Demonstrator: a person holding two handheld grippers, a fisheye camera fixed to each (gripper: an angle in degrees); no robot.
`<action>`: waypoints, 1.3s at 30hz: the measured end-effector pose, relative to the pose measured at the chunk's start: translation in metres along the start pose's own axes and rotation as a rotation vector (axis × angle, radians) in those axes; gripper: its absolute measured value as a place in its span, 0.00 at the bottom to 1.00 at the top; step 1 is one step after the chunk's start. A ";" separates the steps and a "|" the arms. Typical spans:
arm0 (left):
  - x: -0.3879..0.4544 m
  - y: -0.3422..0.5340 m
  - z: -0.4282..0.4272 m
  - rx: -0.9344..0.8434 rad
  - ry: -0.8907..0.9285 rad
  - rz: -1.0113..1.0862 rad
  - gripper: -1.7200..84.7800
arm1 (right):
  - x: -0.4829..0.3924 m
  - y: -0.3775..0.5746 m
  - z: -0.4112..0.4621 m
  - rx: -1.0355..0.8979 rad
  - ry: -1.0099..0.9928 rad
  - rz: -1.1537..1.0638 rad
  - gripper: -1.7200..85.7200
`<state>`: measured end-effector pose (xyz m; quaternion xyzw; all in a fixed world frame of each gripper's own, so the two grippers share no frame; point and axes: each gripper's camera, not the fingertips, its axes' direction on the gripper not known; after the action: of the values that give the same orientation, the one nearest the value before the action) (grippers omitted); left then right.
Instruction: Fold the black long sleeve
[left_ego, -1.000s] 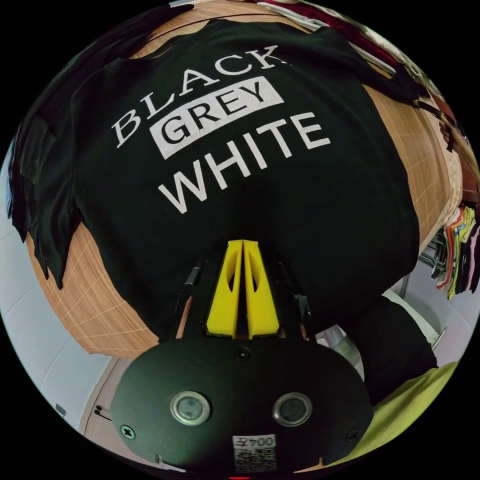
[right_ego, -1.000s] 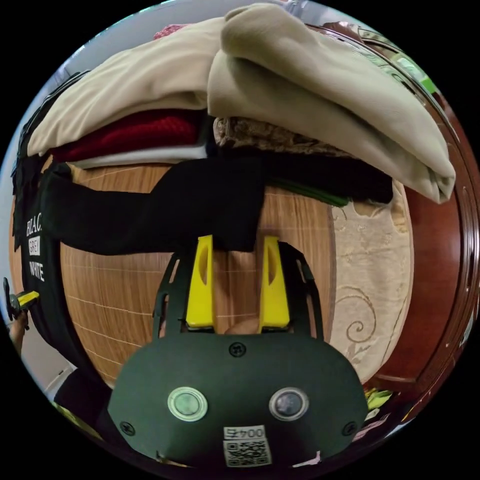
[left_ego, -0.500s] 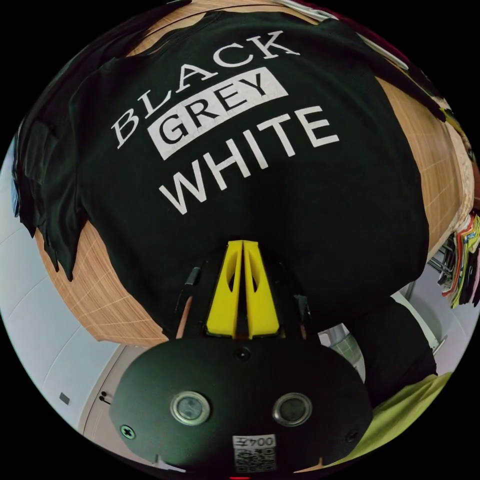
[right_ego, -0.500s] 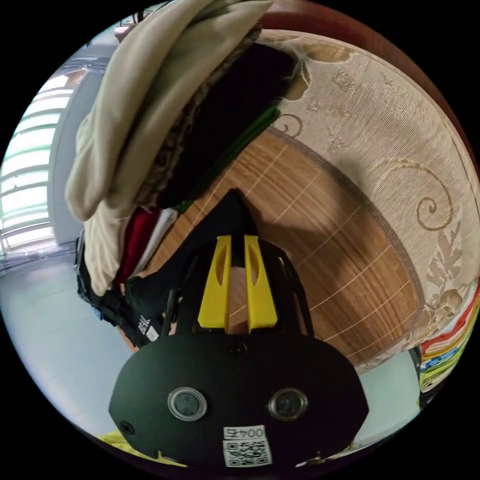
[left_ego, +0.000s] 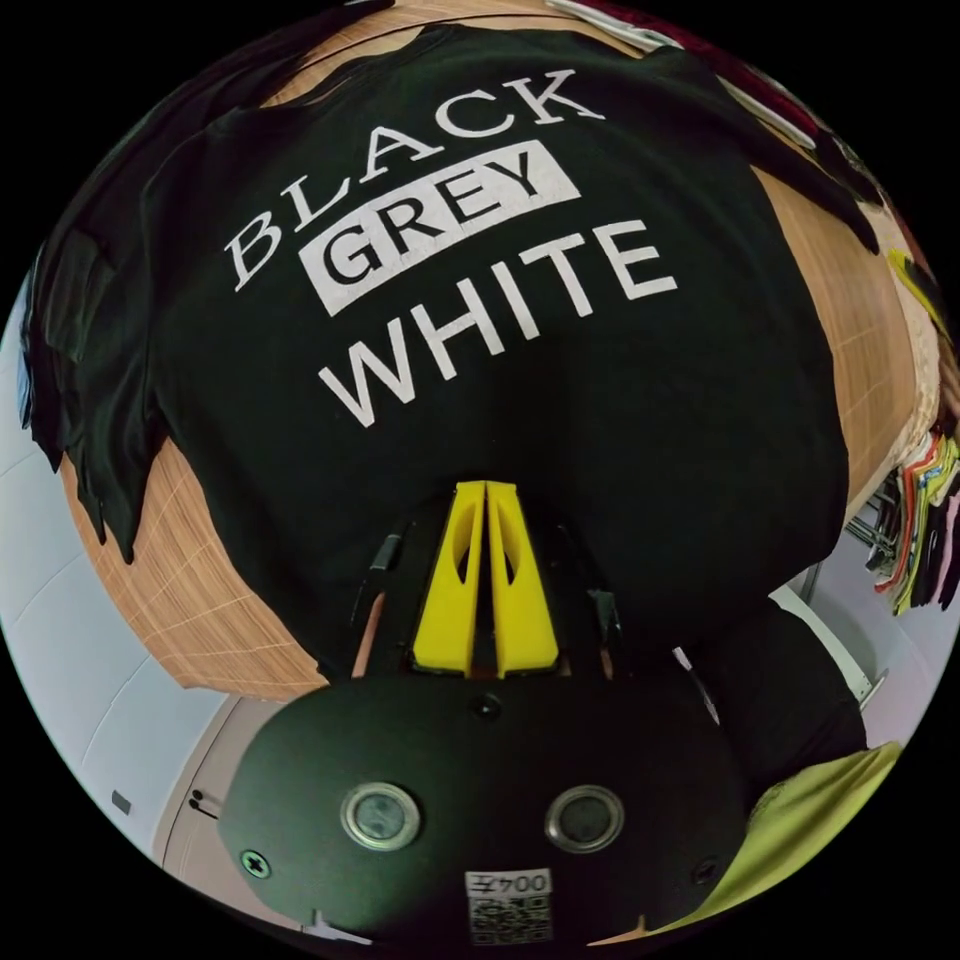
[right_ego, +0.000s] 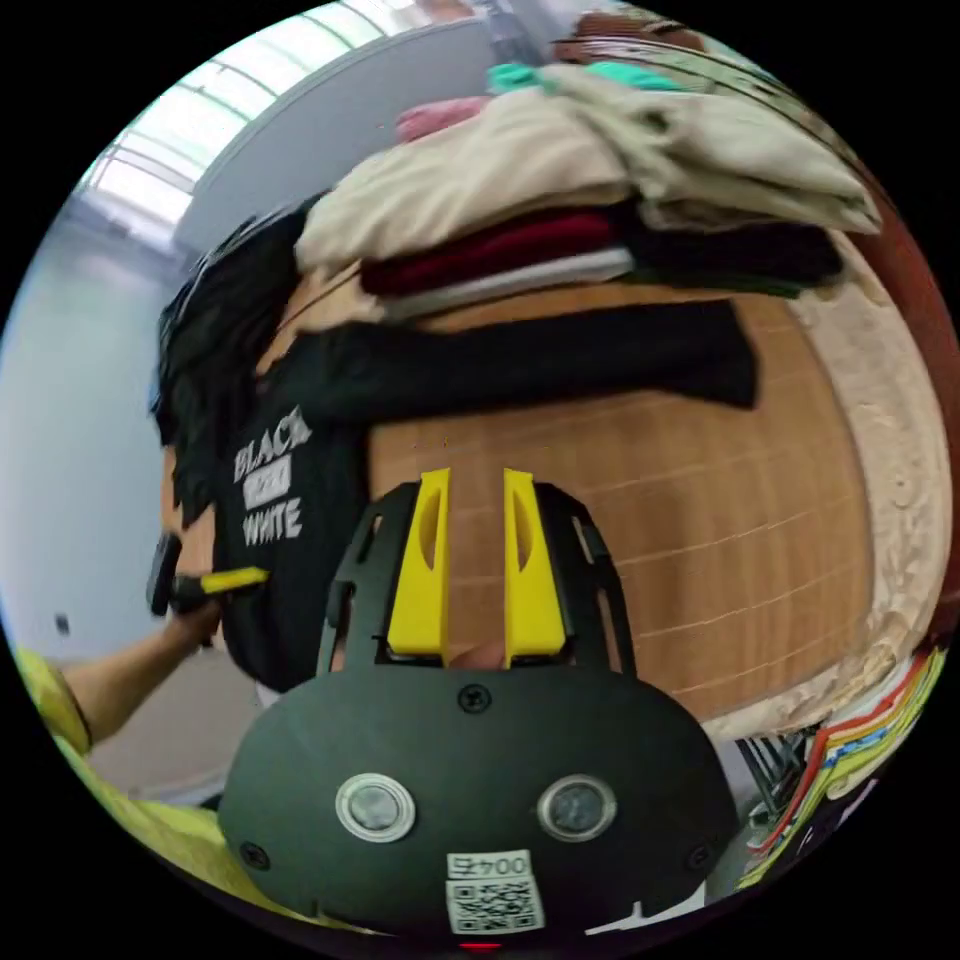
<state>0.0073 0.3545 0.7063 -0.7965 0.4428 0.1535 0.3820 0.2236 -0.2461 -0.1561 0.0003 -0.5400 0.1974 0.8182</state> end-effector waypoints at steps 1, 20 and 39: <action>-0.005 0.002 0.002 0.012 0.016 -0.002 0.02 | -0.033 0.020 0.017 -0.043 -0.010 -0.085 0.11; -0.065 -0.085 -0.021 0.263 0.176 0.020 0.02 | -0.142 0.069 0.167 -0.369 0.226 -0.340 0.06; -0.192 0.101 0.031 0.325 0.267 -0.183 0.04 | -0.107 0.091 0.147 -0.306 0.023 -0.212 0.10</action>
<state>-0.1802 0.4582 0.7500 -0.7746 0.4344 -0.0619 0.4555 0.0276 -0.2286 -0.2088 -0.0694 -0.5513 0.0253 0.8310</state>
